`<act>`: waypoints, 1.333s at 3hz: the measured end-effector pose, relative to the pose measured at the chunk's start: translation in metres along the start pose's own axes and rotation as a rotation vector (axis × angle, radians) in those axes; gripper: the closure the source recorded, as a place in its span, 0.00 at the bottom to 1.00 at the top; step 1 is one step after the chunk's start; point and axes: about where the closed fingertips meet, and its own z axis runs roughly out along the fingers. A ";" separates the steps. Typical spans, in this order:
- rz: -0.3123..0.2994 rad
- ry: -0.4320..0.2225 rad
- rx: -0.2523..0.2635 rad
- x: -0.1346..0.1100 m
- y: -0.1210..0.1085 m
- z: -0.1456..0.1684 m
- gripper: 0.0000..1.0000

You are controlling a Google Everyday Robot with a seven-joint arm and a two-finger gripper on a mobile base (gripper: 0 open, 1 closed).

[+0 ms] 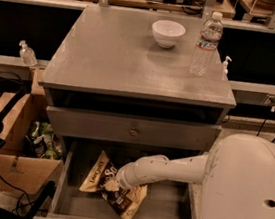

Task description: Pick brown chip bag from middle drawer and place on counter

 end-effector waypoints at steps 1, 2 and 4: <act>-0.001 -0.001 -0.005 0.000 0.002 0.001 0.92; -0.004 -0.007 -0.021 -0.002 0.006 0.000 1.00; -0.046 -0.027 -0.062 -0.023 0.021 -0.061 1.00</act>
Offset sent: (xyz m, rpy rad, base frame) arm -0.0088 0.0123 0.0106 0.0663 0.0273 0.0493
